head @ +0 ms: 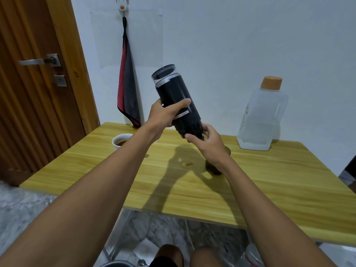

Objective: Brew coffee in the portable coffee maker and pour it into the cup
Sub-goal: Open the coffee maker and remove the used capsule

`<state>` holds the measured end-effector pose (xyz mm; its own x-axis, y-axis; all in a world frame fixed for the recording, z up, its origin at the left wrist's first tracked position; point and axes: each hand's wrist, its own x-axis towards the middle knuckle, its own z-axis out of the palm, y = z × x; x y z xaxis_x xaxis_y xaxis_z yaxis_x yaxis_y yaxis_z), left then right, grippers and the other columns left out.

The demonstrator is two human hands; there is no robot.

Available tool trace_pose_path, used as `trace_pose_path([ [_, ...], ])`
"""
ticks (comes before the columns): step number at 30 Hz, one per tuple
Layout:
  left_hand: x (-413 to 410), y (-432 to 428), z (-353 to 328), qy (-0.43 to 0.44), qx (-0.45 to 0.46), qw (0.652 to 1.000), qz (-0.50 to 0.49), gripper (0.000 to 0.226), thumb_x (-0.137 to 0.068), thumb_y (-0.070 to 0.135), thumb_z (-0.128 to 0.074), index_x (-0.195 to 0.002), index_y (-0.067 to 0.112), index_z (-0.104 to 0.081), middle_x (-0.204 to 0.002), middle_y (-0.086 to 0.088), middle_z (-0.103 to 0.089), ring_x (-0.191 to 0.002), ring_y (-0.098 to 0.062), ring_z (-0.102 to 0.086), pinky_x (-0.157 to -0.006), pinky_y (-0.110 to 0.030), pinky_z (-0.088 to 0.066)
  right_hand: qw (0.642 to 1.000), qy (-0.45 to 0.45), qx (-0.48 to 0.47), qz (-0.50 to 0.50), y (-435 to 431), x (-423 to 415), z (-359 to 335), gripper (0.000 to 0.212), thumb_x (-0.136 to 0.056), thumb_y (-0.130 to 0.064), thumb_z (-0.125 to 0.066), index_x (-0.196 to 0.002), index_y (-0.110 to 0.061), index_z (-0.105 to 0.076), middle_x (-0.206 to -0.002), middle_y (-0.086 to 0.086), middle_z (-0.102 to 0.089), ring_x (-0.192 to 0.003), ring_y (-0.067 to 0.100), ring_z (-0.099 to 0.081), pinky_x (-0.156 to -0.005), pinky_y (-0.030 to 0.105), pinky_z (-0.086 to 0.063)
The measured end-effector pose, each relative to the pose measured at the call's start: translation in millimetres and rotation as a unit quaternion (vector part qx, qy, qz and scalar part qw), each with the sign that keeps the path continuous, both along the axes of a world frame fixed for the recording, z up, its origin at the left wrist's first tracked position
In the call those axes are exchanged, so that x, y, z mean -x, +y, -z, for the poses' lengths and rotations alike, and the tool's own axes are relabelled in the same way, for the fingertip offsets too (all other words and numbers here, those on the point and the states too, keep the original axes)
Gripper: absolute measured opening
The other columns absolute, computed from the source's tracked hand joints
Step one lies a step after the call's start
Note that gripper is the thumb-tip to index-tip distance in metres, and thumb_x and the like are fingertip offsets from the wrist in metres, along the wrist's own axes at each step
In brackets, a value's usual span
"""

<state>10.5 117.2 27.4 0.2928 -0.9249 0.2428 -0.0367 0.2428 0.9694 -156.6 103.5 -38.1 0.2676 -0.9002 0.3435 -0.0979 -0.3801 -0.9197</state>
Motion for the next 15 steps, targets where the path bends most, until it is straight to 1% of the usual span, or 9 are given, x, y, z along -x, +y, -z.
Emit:
trace_pose_path([
  [3, 6, 1, 0, -0.002, -0.007, 1.000, 0.004, 0.061, -0.068, 0.043, -0.089, -0.121, 0.024, -0.065, -0.108, 0.007, -0.076, -0.096, -0.011, -0.074, -0.092, -0.046, -0.058, 0.997, 0.014, 0.027, 0.076, 5, -11, 3, 0.075, -0.069, -0.023, -0.092, -0.116, -0.019, -0.033, -0.122, -0.002, -0.046, -0.111, 0.012, -0.053, -0.085, 0.014, -0.044],
  [5, 9, 1, 1, -0.007, -0.006, 1.000, 0.005, 0.061, -0.068, 0.043, -0.089, -0.120, 0.024, -0.065, -0.108, 0.007, -0.076, -0.096, -0.011, -0.074, -0.093, -0.047, -0.058, 0.998, 0.035, 0.001, 0.044, 3, -14, 2, 0.077, -0.073, -0.021, -0.089, -0.117, -0.018, -0.025, -0.127, 0.004, -0.042, -0.117, 0.015, -0.049, -0.089, 0.017, -0.043],
  [6, 8, 1, 0, -0.009, -0.006, 1.000, 0.005, 0.061, -0.068, 0.043, -0.089, -0.121, 0.023, -0.065, -0.109, 0.006, -0.076, -0.096, -0.012, -0.074, -0.093, -0.048, -0.058, 0.999, 0.033, -0.025, 0.005, 2, -10, 0, 0.073, -0.078, -0.021, -0.085, -0.119, -0.018, -0.024, -0.129, 0.006, -0.047, -0.119, 0.017, -0.051, -0.095, 0.023, -0.045],
  [8, 4, 3, -2, -0.012, -0.008, 1.000, 0.005, 0.061, -0.070, 0.043, -0.088, -0.122, 0.022, -0.065, -0.111, 0.005, -0.076, -0.099, -0.013, -0.074, -0.095, -0.049, -0.057, 0.995, 0.003, -0.075, -0.063, 1, 4, -4, 0.055, -0.089, -0.018, -0.074, -0.119, -0.019, -0.028, -0.124, 0.010, -0.062, -0.112, 0.021, -0.060, -0.104, 0.037, -0.047],
  [9, 2, 3, -3, -0.011, -0.009, 1.000, 0.006, 0.060, -0.072, 0.043, -0.087, -0.123, 0.022, -0.065, -0.111, 0.004, -0.075, -0.100, -0.014, -0.074, -0.096, -0.050, -0.056, 0.994, -0.011, -0.077, -0.076, 1, 9, -4, 0.047, -0.091, -0.017, -0.072, -0.116, -0.019, -0.032, -0.122, 0.011, -0.066, -0.109, 0.022, -0.063, -0.105, 0.042, -0.047],
  [10, 1, 3, -3, -0.008, -0.011, 1.000, 0.007, 0.059, -0.073, 0.042, -0.087, -0.124, 0.021, -0.065, -0.112, 0.004, -0.075, -0.100, -0.014, -0.073, -0.096, -0.050, -0.056, 0.995, -0.017, -0.063, -0.071, 2, 12, -3, 0.044, -0.091, -0.015, -0.072, -0.113, -0.019, -0.034, -0.122, 0.010, -0.065, -0.109, 0.023, -0.065, -0.103, 0.042, -0.047],
  [11, 1, 4, -3, -0.006, -0.012, 1.000, 0.008, 0.059, -0.074, 0.041, -0.087, -0.124, 0.021, -0.065, -0.113, 0.003, -0.075, -0.101, -0.015, -0.073, -0.096, -0.050, -0.056, 0.998, -0.008, -0.039, -0.051, 3, 12, -2, 0.048, -0.088, -0.015, -0.075, -0.112, -0.018, -0.035, -0.123, 0.007, -0.061, -0.110, 0.022, -0.064, -0.101, 0.039, -0.049],
  [13, 3, 4, -3, -0.014, -0.015, 1.000, 0.012, 0.060, -0.074, 0.041, -0.087, -0.125, 0.021, -0.064, -0.114, 0.002, -0.074, -0.103, -0.016, -0.073, -0.097, -0.051, -0.056, 0.999, 0.038, 0.006, 0.003, 5, 3, -1, 0.063, -0.080, -0.016, -0.083, -0.117, -0.016, -0.031, -0.125, 0.005, -0.049, -0.115, 0.019, -0.057, -0.099, 0.034, -0.049],
  [15, 6, 4, -2, -0.016, -0.014, 1.000, 0.015, 0.059, -0.074, 0.041, -0.087, -0.124, 0.021, -0.064, -0.114, 0.002, -0.075, -0.102, -0.016, -0.073, -0.096, -0.050, -0.056, 0.998, 0.067, -0.001, 0.015, 4, -6, -3, 0.076, -0.078, -0.016, -0.085, -0.127, -0.016, -0.027, -0.134, 0.008, -0.041, -0.121, 0.020, -0.051, -0.104, 0.035, -0.046],
])
